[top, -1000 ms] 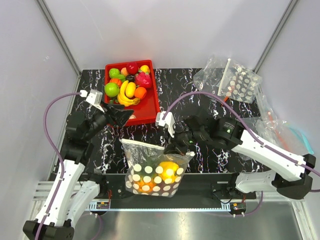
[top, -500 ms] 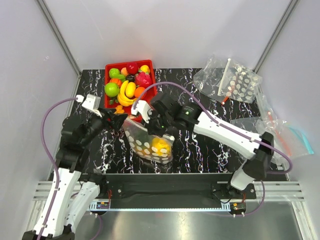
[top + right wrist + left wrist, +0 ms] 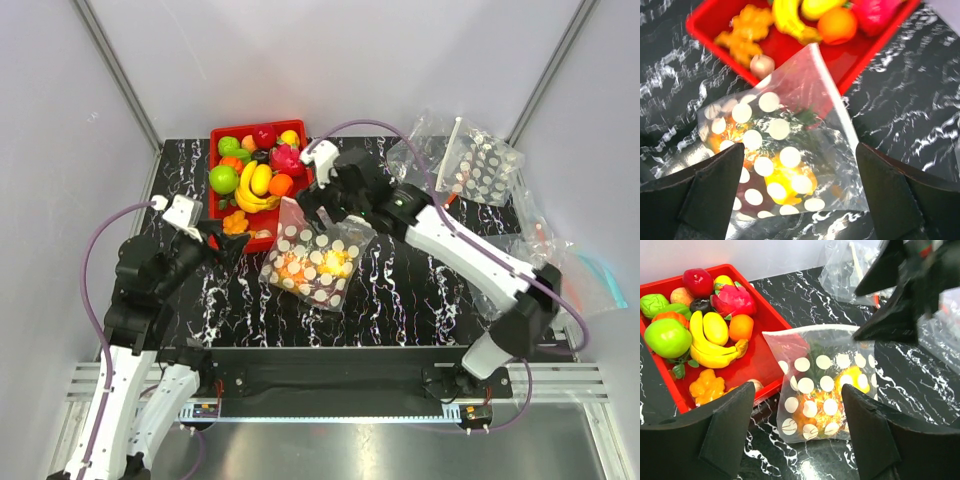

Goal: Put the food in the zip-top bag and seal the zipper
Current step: Place the zipper food storage bag at the center of the board, then reset both arms

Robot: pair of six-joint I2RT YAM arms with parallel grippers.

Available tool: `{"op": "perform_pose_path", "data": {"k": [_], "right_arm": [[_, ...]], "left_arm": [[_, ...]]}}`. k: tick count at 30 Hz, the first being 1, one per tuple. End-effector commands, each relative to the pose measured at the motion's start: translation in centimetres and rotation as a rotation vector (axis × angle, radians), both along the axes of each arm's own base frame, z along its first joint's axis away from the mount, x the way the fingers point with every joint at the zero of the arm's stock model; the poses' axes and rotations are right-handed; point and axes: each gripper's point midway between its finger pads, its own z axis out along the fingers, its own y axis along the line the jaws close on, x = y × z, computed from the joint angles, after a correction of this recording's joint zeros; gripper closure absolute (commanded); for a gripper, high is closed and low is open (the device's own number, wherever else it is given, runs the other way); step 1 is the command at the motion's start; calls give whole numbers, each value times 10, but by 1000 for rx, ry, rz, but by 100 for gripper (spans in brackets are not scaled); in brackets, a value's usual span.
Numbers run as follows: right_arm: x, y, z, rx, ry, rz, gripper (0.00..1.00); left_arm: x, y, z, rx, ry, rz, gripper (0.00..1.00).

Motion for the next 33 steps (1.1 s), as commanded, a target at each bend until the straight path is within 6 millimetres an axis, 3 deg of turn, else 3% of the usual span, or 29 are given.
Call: {"op": "perform_pose_path", "data": {"k": [1, 3, 4, 5, 10, 11, 12, 13, 15, 16, 18, 26, 33], "right_arm": [[-6, -28, 78, 257, -99, -205, 0], [-20, -49, 85, 337, -95, -274, 0], [-32, -64, 101, 413, -99, -309, 0], [-38, -72, 86, 407, -78, -329, 0], [-71, -118, 71, 516, -55, -432, 0], [-81, -132, 79, 555, -80, -442, 0], [-84, -139, 57, 524, -62, -460, 0], [-89, -154, 59, 542, -88, -502, 0], [-94, -168, 35, 497, -69, -546, 0], [-99, -179, 36, 514, -74, -575, 0], [-107, -190, 20, 495, -45, -609, 0], [-128, -232, 3, 530, -57, -712, 0], [-126, -237, -2, 513, -60, -757, 0]], "left_arm": [[-6, -3, 16, 20, -73, -35, 24], [-9, -3, 14, 31, -80, -50, 22], [-11, -4, 12, 36, -76, -56, 22], [-14, -4, 10, 42, -78, -60, 22], [-26, -8, 4, 34, -101, -102, 21], [-29, -9, 3, 35, -109, -111, 20], [-34, -10, -4, 34, -114, -124, 20], [-36, -9, -6, 33, -116, -122, 20], [-42, -8, -10, 22, -130, -119, 18], [-43, -9, -18, 18, -114, -121, 17], [-49, -12, -20, 13, -119, -145, 12], [-55, -19, -25, 6, -105, -194, 2], [-52, -18, -26, -12, -84, -177, 1]]}}
